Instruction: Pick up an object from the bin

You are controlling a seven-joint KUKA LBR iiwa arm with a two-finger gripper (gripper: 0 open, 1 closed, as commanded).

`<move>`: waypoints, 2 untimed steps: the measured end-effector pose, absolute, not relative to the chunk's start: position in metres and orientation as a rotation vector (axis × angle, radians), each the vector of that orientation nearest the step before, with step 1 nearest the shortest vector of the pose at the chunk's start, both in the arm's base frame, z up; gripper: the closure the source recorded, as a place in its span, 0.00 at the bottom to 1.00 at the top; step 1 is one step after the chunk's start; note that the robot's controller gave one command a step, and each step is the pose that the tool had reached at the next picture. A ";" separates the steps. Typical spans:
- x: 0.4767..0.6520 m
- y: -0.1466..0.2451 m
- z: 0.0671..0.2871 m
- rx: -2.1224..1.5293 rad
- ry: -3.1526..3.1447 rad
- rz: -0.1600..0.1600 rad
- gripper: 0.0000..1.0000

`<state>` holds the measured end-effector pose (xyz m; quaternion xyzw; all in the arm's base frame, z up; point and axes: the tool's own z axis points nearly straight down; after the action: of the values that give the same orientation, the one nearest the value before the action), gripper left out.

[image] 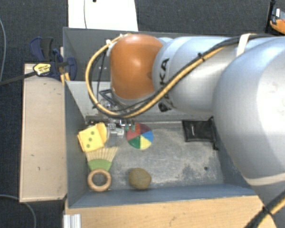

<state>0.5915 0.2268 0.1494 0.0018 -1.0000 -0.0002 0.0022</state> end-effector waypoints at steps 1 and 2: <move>0.593 0.226 0.155 -0.002 -3.144 -0.004 0.00; 0.588 0.237 0.128 0.448 -3.113 -0.003 0.00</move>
Offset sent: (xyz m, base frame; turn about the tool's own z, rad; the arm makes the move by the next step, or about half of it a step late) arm -0.0094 0.0181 -0.0476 -0.5123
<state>0.5883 0.2367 0.1277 0.1424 -0.9898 -0.0008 -0.0015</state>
